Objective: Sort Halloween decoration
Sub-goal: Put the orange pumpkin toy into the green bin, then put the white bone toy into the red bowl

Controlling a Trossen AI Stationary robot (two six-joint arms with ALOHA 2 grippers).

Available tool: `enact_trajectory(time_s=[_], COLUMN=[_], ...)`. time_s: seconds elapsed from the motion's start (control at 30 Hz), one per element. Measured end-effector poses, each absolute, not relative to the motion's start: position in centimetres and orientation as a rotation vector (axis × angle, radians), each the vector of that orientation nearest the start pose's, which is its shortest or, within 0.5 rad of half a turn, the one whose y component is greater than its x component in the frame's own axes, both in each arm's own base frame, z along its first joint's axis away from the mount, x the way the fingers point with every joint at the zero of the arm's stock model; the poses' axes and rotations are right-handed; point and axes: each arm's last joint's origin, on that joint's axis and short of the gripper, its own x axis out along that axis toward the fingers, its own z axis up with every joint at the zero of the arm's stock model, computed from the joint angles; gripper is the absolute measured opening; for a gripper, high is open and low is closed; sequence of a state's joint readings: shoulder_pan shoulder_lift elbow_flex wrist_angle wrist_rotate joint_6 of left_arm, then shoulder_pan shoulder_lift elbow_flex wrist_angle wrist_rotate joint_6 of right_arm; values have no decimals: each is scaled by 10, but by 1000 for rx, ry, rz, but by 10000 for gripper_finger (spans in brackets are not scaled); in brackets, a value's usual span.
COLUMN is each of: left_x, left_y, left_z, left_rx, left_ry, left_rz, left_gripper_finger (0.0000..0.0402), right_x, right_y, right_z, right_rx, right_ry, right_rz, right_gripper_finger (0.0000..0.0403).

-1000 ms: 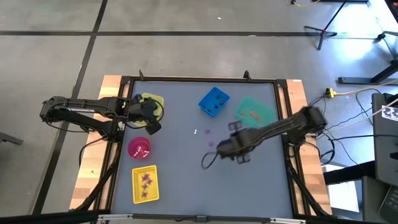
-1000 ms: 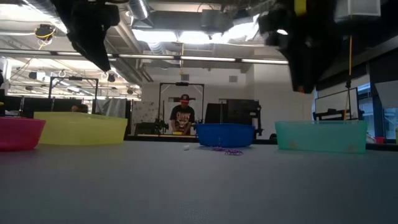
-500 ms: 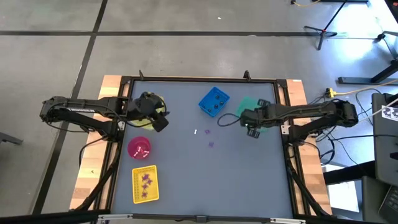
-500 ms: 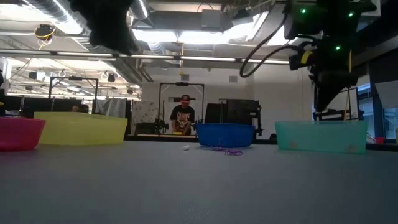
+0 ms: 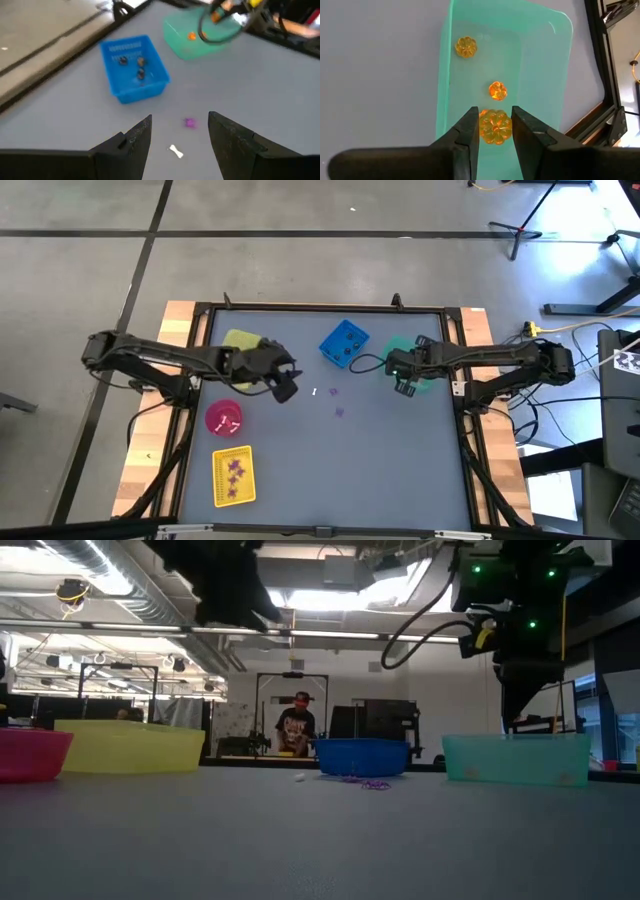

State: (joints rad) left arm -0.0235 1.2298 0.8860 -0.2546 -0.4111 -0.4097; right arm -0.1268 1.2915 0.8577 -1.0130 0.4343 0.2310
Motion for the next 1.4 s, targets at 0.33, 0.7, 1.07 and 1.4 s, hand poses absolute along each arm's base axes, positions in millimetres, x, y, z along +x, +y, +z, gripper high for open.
enact_trajectory(time_s=[0.33,0.7,1.07,1.4], left_x=[291,310,356,364], left_y=[-8,-15,-3,18], left_z=[239,223,217,180], left_rx=[-265,-368,-433,-497], left_ry=[582,675,830,960], left_rz=[406,353,306,410], left_gripper_finger=[179,179,179,179], right_x=[205,211,211,212], right_y=[-38,-39,-39,-39], right_z=[216,217,217,217], right_rx=[-30,-23,-22,-19], right_ry=[1354,1301,1299,1282], right_rz=[-624,-622,-622,-622], right_gripper_finger=[163,199,200,200])
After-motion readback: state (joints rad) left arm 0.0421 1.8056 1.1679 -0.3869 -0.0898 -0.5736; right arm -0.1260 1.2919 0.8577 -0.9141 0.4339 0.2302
